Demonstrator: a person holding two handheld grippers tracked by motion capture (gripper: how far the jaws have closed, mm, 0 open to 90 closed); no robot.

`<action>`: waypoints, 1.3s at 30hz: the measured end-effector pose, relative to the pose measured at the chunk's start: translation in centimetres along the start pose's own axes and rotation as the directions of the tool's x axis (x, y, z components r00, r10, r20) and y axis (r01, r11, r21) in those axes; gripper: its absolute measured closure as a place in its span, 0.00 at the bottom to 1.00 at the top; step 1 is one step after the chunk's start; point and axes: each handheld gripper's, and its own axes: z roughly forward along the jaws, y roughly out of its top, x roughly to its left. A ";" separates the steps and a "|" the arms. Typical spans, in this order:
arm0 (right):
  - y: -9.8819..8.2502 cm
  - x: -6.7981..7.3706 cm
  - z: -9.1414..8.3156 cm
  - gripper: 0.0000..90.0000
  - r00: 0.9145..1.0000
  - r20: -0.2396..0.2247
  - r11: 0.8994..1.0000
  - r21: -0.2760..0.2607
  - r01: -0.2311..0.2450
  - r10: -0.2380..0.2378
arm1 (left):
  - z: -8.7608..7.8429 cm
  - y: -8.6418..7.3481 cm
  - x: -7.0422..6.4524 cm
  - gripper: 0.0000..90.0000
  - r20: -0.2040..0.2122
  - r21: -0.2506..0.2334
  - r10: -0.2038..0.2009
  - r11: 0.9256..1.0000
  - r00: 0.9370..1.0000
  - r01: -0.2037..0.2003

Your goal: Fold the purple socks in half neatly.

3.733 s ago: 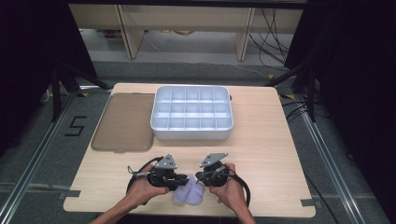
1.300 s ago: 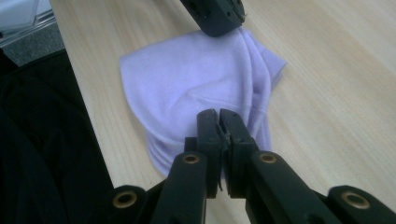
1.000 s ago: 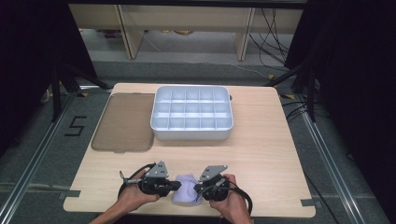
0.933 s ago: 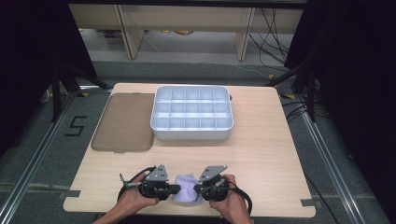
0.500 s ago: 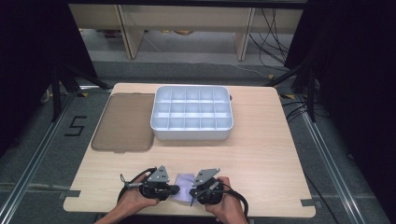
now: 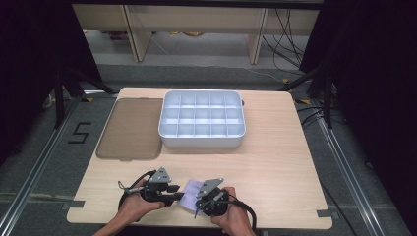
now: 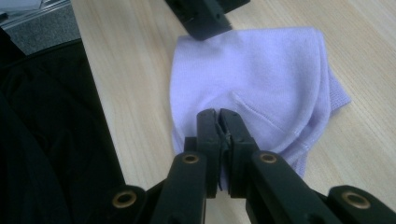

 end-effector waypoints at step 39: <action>1.8 -0.1 0.7 0.98 1.000 -0.013 0.994 -0.112 -0.007 0.006 | -0.6 0.5 -0.9 0.93 0.045 -0.022 0.046 0.999 0.998 -0.045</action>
